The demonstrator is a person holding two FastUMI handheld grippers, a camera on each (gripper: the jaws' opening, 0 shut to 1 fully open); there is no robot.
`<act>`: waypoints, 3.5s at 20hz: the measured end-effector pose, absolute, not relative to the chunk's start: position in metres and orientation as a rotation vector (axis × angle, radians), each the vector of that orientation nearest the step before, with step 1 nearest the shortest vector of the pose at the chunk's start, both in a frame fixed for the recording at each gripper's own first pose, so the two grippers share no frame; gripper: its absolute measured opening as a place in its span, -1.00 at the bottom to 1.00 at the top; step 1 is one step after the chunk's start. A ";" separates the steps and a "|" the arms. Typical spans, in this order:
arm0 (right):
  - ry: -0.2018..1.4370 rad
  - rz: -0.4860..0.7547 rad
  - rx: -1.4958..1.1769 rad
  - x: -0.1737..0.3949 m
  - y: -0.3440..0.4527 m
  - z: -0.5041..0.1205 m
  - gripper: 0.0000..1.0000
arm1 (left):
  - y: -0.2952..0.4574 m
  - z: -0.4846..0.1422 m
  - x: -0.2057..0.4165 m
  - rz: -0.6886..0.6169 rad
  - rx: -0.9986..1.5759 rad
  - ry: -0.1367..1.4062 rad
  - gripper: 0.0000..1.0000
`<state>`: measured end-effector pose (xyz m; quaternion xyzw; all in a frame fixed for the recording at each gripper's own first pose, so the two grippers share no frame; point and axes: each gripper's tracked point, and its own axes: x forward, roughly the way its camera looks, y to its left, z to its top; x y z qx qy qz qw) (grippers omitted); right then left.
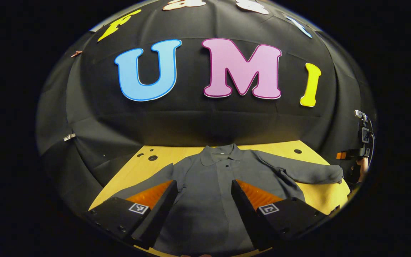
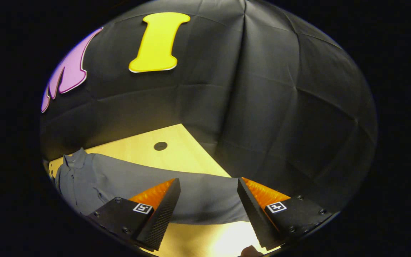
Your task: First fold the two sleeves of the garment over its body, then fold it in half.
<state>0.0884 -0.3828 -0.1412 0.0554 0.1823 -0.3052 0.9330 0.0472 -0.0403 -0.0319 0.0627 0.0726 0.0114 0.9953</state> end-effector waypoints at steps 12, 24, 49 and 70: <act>0.620 -0.739 0.307 0.069 -0.453 -0.239 0.98 | -0.045 -0.042 0.057 0.040 0.139 0.190 0.92; 0.714 -0.682 0.347 0.074 -0.431 -0.274 0.72 | -0.054 -0.050 0.061 0.038 0.124 0.214 0.89; 0.582 -0.332 0.184 0.087 -0.351 -0.157 -0.90 | -0.010 -0.077 0.027 0.134 -0.025 0.249 0.90; 0.565 0.200 0.046 0.175 -0.055 -0.077 -0.90 | 0.103 -0.097 -0.054 0.403 -0.126 0.272 0.91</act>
